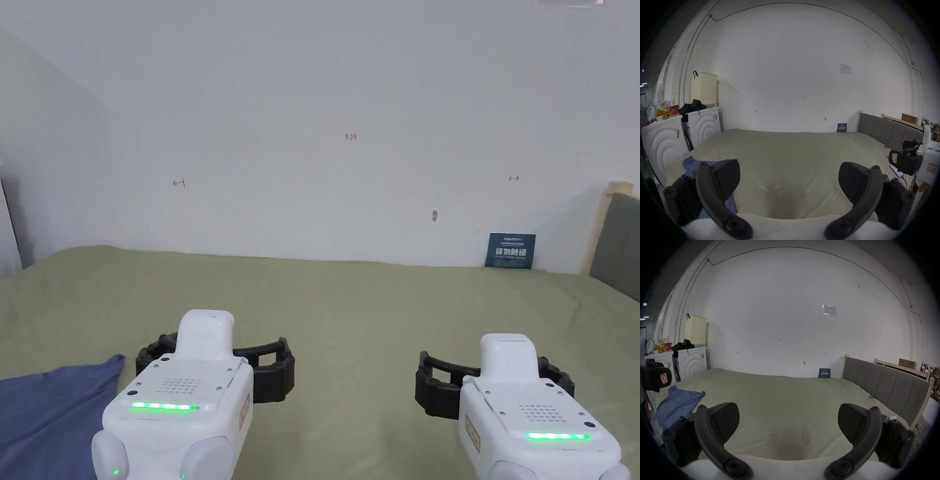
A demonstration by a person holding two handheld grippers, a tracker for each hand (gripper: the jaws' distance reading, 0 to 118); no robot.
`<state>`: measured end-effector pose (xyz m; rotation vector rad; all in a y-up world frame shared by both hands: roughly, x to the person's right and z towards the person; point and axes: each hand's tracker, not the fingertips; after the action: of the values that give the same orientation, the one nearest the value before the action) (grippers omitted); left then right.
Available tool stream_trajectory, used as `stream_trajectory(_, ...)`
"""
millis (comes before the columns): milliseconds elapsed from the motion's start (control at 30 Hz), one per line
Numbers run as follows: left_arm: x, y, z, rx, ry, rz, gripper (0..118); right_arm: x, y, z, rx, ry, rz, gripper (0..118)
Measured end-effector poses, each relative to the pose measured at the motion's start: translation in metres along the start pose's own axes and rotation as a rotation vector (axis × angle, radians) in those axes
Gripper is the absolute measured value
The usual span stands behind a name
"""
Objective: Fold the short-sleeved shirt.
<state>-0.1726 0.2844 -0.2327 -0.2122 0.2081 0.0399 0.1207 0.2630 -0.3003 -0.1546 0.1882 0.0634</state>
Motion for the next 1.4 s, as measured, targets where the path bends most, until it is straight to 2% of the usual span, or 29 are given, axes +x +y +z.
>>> stream_trajectory(33,0.000,0.000,0.000,-0.004,-0.006,0.000,113,0.000,0.001,0.000,-0.030,0.017,0.006,91)
stream_trajectory(67,0.001,0.000,0.000,-0.014,-0.022,-0.002,85,-0.001,0.003,0.001,-0.038,0.008,0.016,23)
stream_trajectory(100,0.002,0.000,0.001,-0.015,-0.044,-0.007,35,-0.004,0.002,0.000,-0.023,-0.006,0.022,0)
stream_trajectory(133,0.008,-0.002,0.000,-0.015,-0.019,-0.018,1,-0.007,-0.001,-0.002,-0.030,-0.043,0.049,0)
stream_trajectory(167,0.012,-0.006,-0.003,-0.029,0.051,-0.056,0,-0.005,-0.007,-0.002,0.023,-0.075,0.006,0)
stream_trajectory(200,0.015,-0.008,-0.004,-0.013,0.017,-0.033,0,-0.002,-0.006,-0.001,-0.005,-0.036,0.005,0)
stream_trajectory(267,0.007,-0.006,-0.002,-0.024,0.002,-0.020,1,-0.003,-0.012,0.000,0.013,-0.040,-0.015,0)
stream_trajectory(367,0.007,-0.006,-0.004,-0.020,0.008,-0.029,1,-0.002,-0.006,0.003,0.028,-0.057,0.014,0)
stream_trajectory(567,-0.004,-0.003,-0.006,-0.021,0.022,-0.018,1,-0.004,-0.003,-0.002,0.027,-0.052,0.009,0)
stream_trajectory(767,-0.039,-0.001,-0.004,-0.022,0.084,-0.010,1,-0.027,0.009,-0.012,0.003,0.007,0.023,0)
stream_trajectory(867,-0.074,0.000,0.009,-0.029,0.156,0.014,1,-0.061,0.010,-0.023,-0.004,0.099,0.015,0)
stream_trajectory(1233,-0.230,-0.009,0.104,-0.067,0.562,0.043,1,-0.242,0.015,-0.030,-0.014,0.508,0.008,0)
stream_trajectory(1400,-0.268,-0.017,0.138,-0.081,0.660,0.074,1,-0.295,0.018,-0.023,-0.015,0.612,0.015,0)
